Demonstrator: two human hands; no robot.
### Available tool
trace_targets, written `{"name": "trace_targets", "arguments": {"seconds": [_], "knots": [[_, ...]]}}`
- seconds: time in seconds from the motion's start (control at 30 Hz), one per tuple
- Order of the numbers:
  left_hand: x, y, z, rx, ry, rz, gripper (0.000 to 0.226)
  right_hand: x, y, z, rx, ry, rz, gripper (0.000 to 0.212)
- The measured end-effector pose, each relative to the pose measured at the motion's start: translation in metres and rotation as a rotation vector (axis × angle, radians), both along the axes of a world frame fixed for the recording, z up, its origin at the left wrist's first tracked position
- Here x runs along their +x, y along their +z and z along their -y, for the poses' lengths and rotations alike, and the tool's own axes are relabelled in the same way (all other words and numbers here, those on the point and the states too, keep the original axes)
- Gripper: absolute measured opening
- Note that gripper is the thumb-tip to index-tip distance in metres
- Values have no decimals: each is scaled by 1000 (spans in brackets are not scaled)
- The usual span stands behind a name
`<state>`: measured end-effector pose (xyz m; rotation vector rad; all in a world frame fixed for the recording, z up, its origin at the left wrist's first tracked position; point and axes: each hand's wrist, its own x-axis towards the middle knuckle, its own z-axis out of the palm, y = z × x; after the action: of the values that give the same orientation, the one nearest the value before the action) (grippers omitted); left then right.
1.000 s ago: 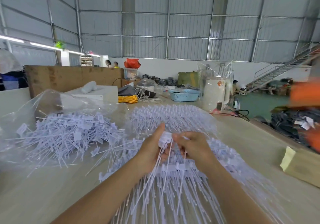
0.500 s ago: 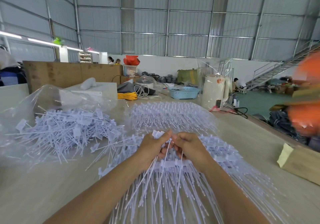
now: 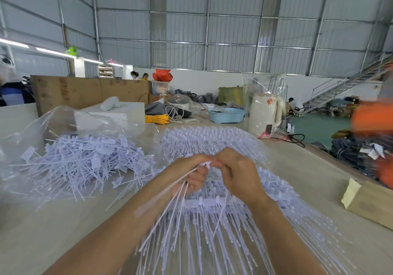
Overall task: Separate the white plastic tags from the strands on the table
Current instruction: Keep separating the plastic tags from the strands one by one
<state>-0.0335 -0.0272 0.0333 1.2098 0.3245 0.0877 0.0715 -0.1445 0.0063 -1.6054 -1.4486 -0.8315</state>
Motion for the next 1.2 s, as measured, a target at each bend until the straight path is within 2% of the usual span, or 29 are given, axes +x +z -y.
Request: {"name": "trace_targets", "arguments": {"seconds": [0.03, 0.1, 0.17, 0.2, 0.27, 0.33, 0.43, 0.53, 0.6, 0.67, 0.77, 0.83, 0.93, 0.97, 1.13, 1.2], "knots": [[-4, 3, -1, -68, -83, 23, 21, 4, 5, 4, 81, -18, -141, 16], [-9, 5, -5, -77, -151, 75, 30, 18, 16, 22, 295, -1, -610, 19], [-8, 2, -6, 2, -66, 152, 26, 28, 23, 42, 589, 190, -1068, 22], [-4, 0, -4, 52, -1, 199, 22, 30, 26, 47, 680, 334, -1237, 23], [4, -7, 3, 130, 124, 243, 17, 26, 28, 45, 654, 548, -1424, 21], [11, -15, 11, 150, 205, 225, 19, 12, 24, 31, 401, 558, -1414, 16], [15, -20, 21, 136, 195, 198, 33, -10, 13, 7, 81, 350, -1168, 18], [16, -21, 26, 37, 96, 186, 60, -21, 4, -4, 30, 292, -979, 22], [19, -21, 28, -9, 80, 179, 73, -22, 0, -6, -27, 290, -941, 16], [23, -22, 31, -34, 122, 179, 79, -23, -3, -10, -120, 252, -925, 11], [28, -24, 33, -63, 198, 164, 72, -24, -6, -14, -249, 177, -859, 23], [25, -21, 32, -51, 182, 142, 71, -26, -4, -12, -290, 205, -866, 26], [19, -15, 29, 4, 108, 117, 83, -23, -1, -6, -298, 250, -816, 14], [18, -13, 30, 8, 107, 113, 83, -22, -1, -5, -288, 249, -814, 16], [25, -9, 46, 60, 309, 145, 71, -16, 3, 0, -214, 226, -831, 12], [23, -11, 48, 91, 301, 156, 69, -11, 4, 1, -142, 180, -865, 22]]}}
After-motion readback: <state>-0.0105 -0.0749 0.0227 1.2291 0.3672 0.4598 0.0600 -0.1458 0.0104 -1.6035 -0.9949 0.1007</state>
